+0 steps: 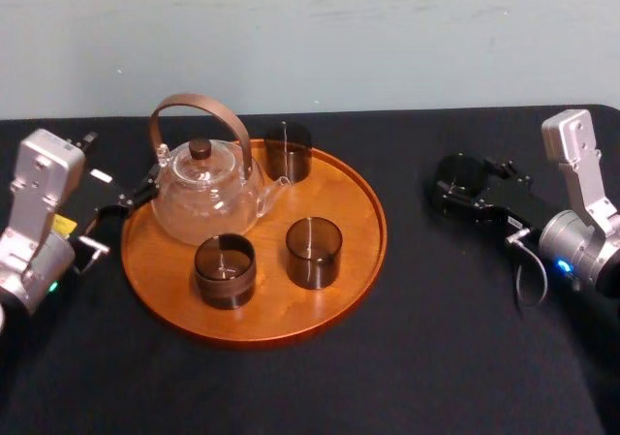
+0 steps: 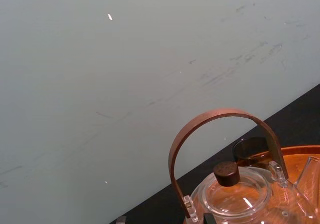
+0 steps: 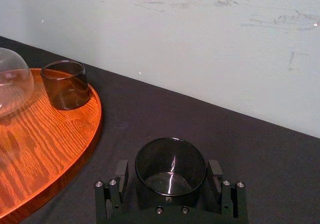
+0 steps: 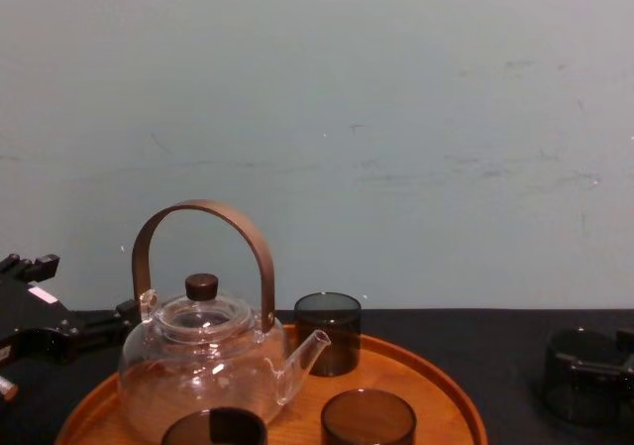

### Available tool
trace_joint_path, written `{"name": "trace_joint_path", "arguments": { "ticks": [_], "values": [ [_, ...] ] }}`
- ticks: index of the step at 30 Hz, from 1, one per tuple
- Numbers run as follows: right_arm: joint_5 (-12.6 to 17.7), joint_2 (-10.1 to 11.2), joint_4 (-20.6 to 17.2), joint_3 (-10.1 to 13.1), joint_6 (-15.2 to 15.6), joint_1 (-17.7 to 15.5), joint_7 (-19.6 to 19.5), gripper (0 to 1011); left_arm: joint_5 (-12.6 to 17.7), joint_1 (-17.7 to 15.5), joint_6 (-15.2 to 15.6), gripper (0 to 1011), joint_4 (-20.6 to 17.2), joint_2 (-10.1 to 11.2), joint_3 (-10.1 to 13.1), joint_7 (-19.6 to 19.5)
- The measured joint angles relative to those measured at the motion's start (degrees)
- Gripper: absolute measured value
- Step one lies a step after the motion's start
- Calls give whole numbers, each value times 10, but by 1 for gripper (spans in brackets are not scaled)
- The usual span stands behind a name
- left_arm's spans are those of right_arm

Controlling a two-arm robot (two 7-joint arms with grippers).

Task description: Pick up the glass from the table and place it on the tray.

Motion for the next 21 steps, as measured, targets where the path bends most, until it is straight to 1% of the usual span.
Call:
{"name": "trace_joint_path", "arguments": {
  "ticks": [8, 10, 13, 14, 15, 21],
  "values": [
    [0, 0, 0, 0, 0, 0, 0, 1003, 0, 0, 0, 1001, 0, 0, 0, 0],
    [0, 0, 0, 0, 0, 0, 0, 960, 0, 0, 0, 1002, 0, 0, 0, 0],
    [0, 0, 0, 0, 0, 0, 0, 925, 0, 0, 0, 1001, 0, 0, 0, 0],
    [0, 0, 0, 0, 0, 0, 0, 890, 0, 0, 0, 1001, 0, 0, 0, 0],
    [0, 0, 0, 0, 0, 0, 0, 879, 0, 0, 0, 1001, 0, 0, 0, 0],
    [1, 0, 0, 0, 0, 0, 0, 865, 0, 0, 0, 1001, 0, 0, 0, 0]
  ]
}}
